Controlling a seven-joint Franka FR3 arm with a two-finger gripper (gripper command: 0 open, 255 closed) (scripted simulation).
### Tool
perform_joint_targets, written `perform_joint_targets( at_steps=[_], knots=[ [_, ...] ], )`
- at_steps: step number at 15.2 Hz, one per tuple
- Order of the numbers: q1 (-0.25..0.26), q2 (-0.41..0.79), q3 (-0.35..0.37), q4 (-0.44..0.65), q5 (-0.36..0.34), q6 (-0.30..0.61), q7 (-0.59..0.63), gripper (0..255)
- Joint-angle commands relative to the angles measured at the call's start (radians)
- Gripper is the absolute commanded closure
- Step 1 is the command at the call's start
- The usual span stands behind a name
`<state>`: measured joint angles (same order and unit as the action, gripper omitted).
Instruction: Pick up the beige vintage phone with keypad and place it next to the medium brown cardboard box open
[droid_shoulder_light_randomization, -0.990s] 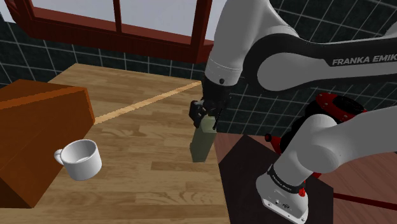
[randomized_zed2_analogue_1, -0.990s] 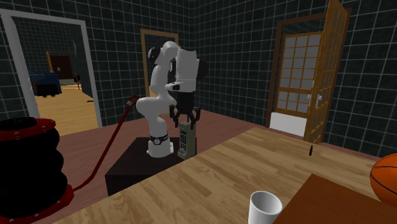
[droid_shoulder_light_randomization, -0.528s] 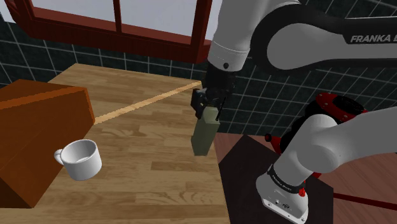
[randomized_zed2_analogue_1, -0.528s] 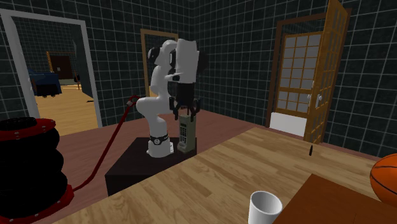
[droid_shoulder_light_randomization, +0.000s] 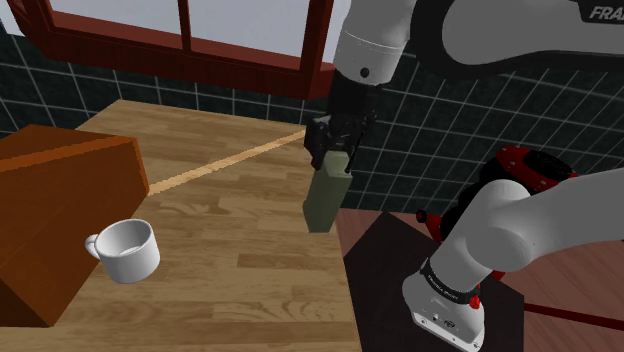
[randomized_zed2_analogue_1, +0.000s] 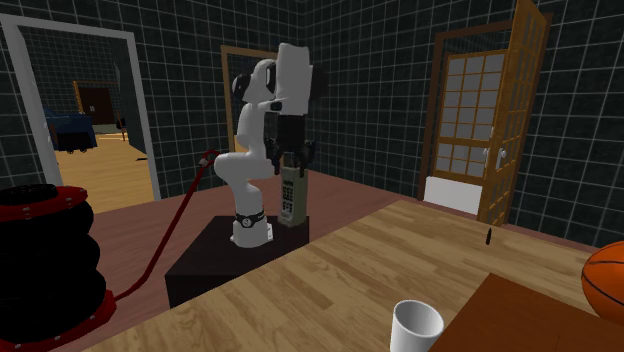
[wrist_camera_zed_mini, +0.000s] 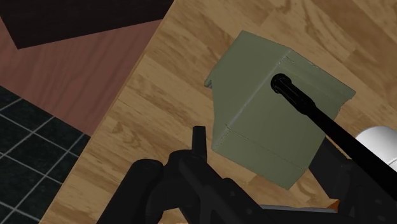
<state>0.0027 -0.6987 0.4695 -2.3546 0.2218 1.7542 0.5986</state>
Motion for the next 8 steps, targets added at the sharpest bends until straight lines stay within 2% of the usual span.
perform_joint_targets(
  at_steps=[1,8],
  knots=[
    [-0.002,0.0,-0.007,0.028,-0.005,-0.028,-0.001,255],
    [-0.012,0.015,-0.024,0.13,-0.022,-0.115,-0.001,255]
  ],
)
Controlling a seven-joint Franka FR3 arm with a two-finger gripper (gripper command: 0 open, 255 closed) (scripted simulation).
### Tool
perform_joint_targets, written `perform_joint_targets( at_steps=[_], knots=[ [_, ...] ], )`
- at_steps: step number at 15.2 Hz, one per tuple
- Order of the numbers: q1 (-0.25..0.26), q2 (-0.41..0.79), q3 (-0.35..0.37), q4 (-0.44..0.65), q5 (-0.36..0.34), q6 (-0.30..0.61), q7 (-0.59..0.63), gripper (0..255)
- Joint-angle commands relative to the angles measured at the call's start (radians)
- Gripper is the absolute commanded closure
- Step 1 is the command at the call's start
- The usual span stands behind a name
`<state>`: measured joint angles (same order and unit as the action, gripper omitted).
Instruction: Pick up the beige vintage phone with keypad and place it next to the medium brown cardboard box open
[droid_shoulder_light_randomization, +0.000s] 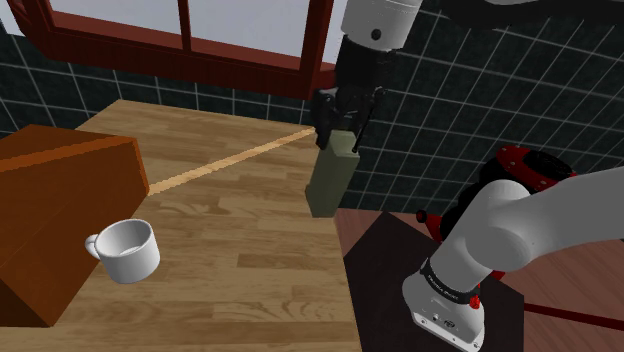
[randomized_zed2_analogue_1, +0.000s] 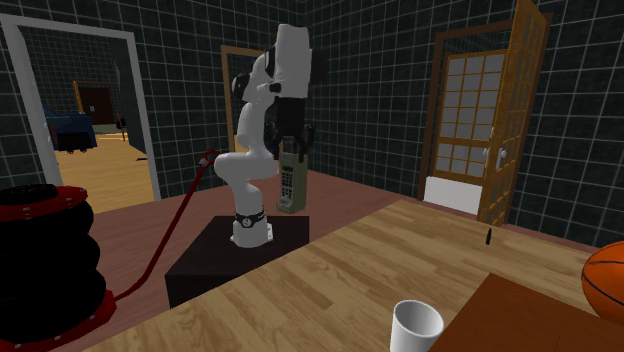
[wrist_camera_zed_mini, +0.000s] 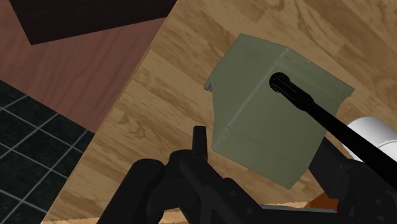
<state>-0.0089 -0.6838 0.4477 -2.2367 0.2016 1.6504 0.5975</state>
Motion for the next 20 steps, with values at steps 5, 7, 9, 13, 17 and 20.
perform_joint_targets(
  at_steps=[5,7,9,13,17,20],
  knots=[
    [-0.008,0.018,-0.011,0.091,-0.013,-0.074,0.002,255],
    [-0.011,0.026,-0.014,0.124,-0.017,-0.098,0.003,255],
    [-0.014,0.035,-0.017,0.157,-0.021,-0.123,0.004,255],
    [-0.021,0.056,-0.021,0.226,-0.03,-0.172,0.007,255],
    [-0.03,0.103,0.0,0.296,-0.037,-0.193,0.029,255],
    [-0.046,0.202,0.072,0.361,-0.048,-0.157,0.091,255]
  ],
)
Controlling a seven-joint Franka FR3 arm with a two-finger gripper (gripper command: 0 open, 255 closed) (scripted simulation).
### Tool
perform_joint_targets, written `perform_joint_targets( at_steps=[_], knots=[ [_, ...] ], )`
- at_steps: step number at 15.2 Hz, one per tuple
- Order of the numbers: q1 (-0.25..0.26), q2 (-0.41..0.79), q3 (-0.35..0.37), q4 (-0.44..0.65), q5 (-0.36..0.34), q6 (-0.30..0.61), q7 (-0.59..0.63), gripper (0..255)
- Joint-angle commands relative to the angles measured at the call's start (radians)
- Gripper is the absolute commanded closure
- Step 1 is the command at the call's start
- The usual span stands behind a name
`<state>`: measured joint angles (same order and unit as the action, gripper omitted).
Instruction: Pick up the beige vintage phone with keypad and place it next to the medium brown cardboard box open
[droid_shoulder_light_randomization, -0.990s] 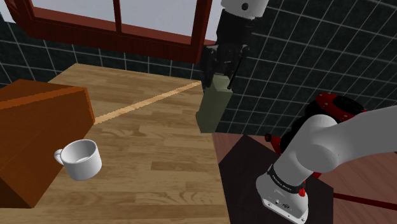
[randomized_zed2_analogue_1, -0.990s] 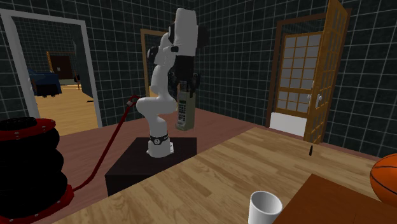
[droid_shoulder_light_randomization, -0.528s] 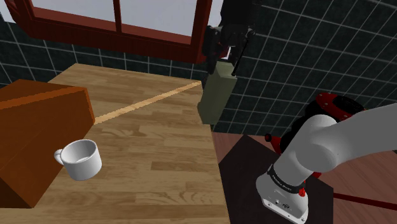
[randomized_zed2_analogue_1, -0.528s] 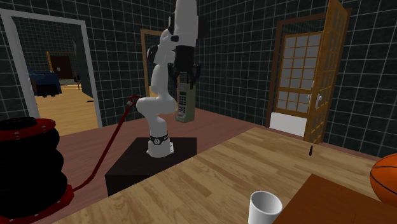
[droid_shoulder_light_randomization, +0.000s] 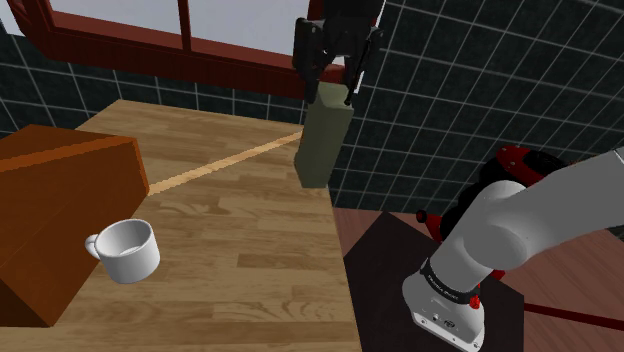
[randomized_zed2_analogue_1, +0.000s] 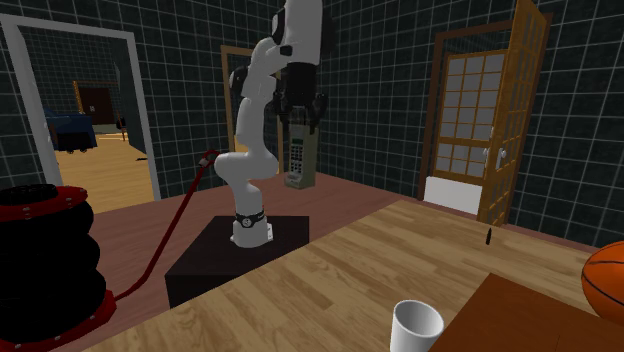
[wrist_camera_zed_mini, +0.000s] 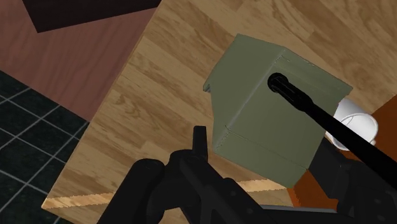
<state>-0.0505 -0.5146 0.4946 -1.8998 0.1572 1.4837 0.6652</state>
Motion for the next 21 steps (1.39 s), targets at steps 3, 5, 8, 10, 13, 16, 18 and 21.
perform_joint_targets(
  at_steps=[3,5,8,10,13,16,18,21],
  knots=[
    [-0.021,0.143,0.102,0.102,-0.034,0.04,0.094,255],
    [-0.03,0.226,0.156,0.161,-0.068,0.055,0.147,255],
    [-0.034,0.368,0.241,0.264,-0.146,0.067,0.237,255],
    [-0.02,0.477,0.294,0.344,-0.219,0.064,0.306,255],
    [0.043,0.659,0.348,0.485,-0.355,0.036,0.408,255],
    [0.165,0.841,0.35,0.662,-0.491,-0.02,0.485,255],
    [0.268,0.961,0.33,0.809,-0.575,-0.072,0.513,255],
    [0.369,1.069,0.298,0.952,-0.641,-0.113,0.521,255]
  ],
)
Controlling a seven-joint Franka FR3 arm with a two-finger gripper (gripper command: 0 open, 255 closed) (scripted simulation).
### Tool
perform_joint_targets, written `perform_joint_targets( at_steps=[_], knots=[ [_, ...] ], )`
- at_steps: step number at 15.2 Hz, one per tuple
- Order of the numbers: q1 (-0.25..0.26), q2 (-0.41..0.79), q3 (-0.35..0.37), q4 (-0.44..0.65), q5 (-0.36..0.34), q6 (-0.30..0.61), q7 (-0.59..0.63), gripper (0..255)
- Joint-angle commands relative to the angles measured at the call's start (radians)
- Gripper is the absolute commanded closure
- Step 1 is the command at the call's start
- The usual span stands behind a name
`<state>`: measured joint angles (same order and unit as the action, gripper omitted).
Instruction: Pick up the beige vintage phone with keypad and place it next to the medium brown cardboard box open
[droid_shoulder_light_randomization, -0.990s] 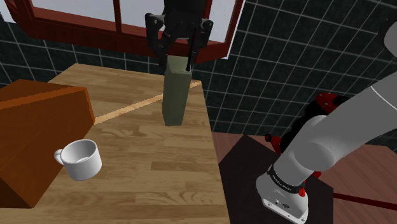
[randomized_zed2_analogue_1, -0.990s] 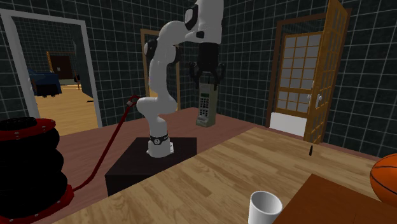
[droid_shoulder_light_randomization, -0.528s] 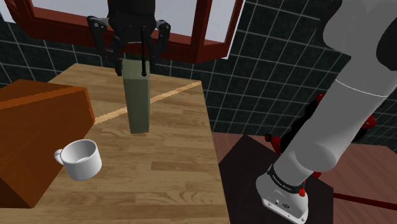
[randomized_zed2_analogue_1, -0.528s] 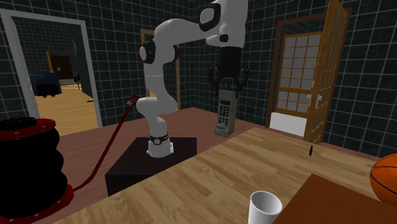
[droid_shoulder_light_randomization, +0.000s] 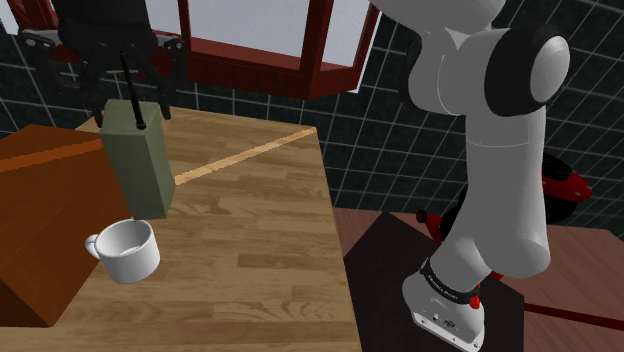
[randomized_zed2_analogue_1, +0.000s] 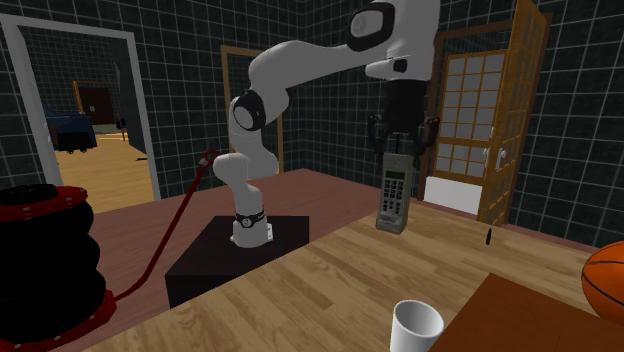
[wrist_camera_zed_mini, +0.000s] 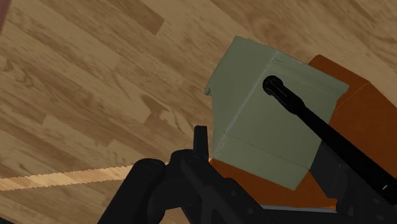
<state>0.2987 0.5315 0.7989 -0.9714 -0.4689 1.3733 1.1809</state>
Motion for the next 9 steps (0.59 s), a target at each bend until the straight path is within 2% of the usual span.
perform_joint_targets(
  at_steps=[1,9],
  knots=[
    [0.006,0.013,-0.004,-0.009,-0.007,0.019,0.008,255],
    [-0.078,-0.039,0.014,-0.212,0.028,0.162,0.029,255]
  ],
)
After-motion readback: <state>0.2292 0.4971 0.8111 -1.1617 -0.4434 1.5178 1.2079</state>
